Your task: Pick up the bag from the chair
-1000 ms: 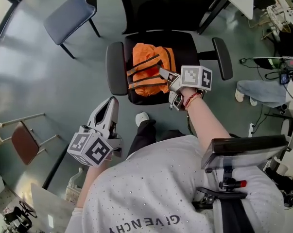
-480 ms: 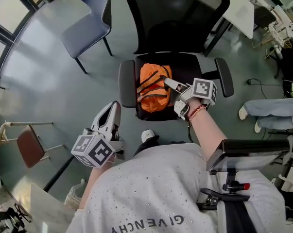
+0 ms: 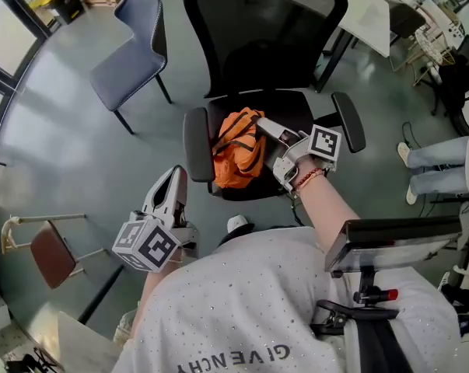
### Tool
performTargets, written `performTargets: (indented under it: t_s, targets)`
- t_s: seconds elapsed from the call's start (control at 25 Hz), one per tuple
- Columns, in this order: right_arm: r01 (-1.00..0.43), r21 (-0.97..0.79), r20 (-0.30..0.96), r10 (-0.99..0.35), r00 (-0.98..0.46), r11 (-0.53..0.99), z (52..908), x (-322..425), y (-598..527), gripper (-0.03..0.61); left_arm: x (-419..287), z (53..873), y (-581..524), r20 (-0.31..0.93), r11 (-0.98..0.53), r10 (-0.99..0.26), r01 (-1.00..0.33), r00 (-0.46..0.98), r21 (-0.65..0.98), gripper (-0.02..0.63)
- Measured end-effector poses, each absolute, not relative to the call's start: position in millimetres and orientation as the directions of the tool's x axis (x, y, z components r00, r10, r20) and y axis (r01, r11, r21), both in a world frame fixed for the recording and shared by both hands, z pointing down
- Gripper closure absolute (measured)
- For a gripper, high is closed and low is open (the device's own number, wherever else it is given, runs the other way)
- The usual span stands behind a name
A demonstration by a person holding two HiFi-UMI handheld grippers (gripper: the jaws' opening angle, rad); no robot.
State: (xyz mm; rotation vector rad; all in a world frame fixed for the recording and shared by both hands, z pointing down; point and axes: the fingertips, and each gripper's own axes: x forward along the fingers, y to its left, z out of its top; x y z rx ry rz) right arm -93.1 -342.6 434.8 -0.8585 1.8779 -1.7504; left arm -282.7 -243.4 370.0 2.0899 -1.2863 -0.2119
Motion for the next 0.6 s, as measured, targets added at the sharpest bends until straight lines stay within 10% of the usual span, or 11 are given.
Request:
performTargets:
  t_s: [0.6]
  targets:
    - [0.042,-0.981,-0.163,-0.691,-0.704,0.189,363,-79,-337,0.571,-256,363,-250,0.159,-0.319,-0.852,-0.736,0.498,0.597,0.612]
